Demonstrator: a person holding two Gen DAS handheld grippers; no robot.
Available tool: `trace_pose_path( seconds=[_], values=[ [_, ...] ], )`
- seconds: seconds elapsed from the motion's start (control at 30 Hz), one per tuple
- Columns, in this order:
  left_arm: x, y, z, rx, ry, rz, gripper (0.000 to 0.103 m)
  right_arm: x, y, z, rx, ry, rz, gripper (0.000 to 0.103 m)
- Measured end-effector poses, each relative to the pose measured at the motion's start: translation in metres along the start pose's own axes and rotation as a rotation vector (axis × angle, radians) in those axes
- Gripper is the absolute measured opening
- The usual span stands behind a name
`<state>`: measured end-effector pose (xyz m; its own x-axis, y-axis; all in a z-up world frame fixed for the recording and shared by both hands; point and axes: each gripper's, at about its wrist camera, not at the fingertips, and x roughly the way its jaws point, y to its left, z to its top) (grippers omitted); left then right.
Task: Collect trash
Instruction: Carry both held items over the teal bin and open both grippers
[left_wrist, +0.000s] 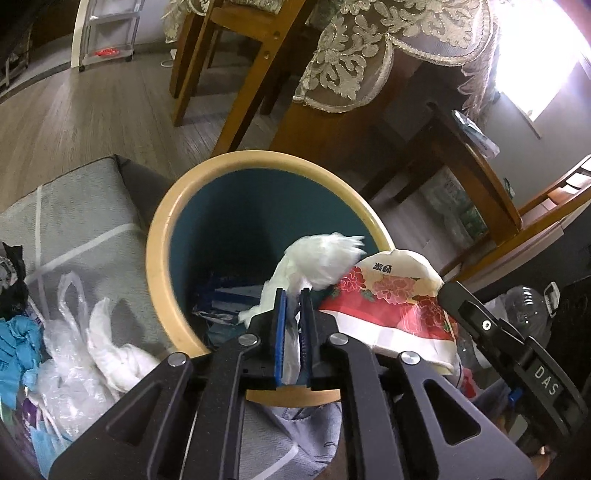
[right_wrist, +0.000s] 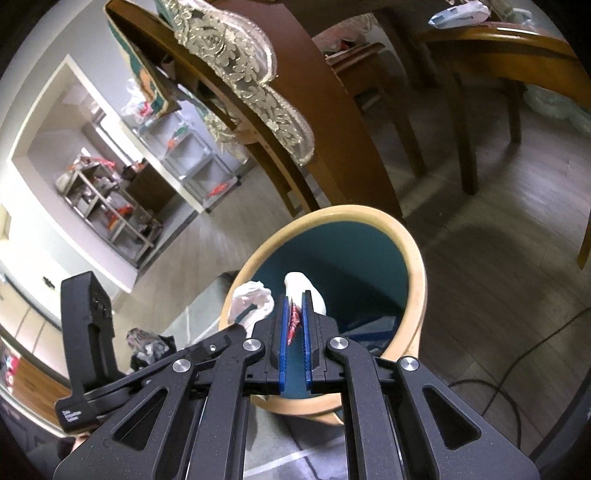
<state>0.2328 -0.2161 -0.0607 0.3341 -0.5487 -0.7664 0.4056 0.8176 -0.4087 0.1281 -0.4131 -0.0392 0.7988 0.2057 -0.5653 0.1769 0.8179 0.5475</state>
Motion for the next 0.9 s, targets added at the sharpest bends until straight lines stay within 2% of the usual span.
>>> trace_pose_path(
  seconds=[0.17, 0.3, 0.53, 0.6, 0.67, 0.8, 0.87, 0.9],
  values=[
    [-0.014, 0.005, -0.002, 0.015, -0.021, 0.001, 0.010, 0.005, 0.003, -0.002, -0.012, 0.009, -0.007, 0.008],
    [-0.027, 0.008, -0.003, 0.023, -0.044, 0.002, 0.018, 0.009, 0.005, -0.004, -0.019, 0.018, -0.010, 0.008],
    [-0.052, 0.016, -0.008, 0.017, -0.081, -0.003, 0.022, 0.016, 0.008, -0.004, -0.024, 0.034, -0.013, 0.008],
    [-0.062, 0.019, -0.011, 0.011, -0.094, -0.001, 0.041, 0.019, 0.009, -0.005, -0.026, 0.037, -0.016, 0.008],
    [-0.069, 0.022, -0.014, 0.005, -0.107, 0.000, 0.055, 0.019, 0.010, -0.005, -0.032, 0.040, -0.019, 0.009],
    [-0.083, 0.031, -0.019, 0.011, -0.124, 0.020, 0.059, 0.023, 0.011, -0.006, -0.047, 0.044, -0.031, 0.010],
    [-0.090, 0.035, -0.021, 0.013, -0.133, 0.030, 0.064, 0.024, 0.011, -0.007, -0.047, 0.051, -0.039, 0.016],
    [-0.094, 0.037, -0.023, 0.015, -0.135, 0.034, 0.067, 0.024, 0.011, -0.008, -0.047, 0.051, -0.042, 0.022]
  ],
)
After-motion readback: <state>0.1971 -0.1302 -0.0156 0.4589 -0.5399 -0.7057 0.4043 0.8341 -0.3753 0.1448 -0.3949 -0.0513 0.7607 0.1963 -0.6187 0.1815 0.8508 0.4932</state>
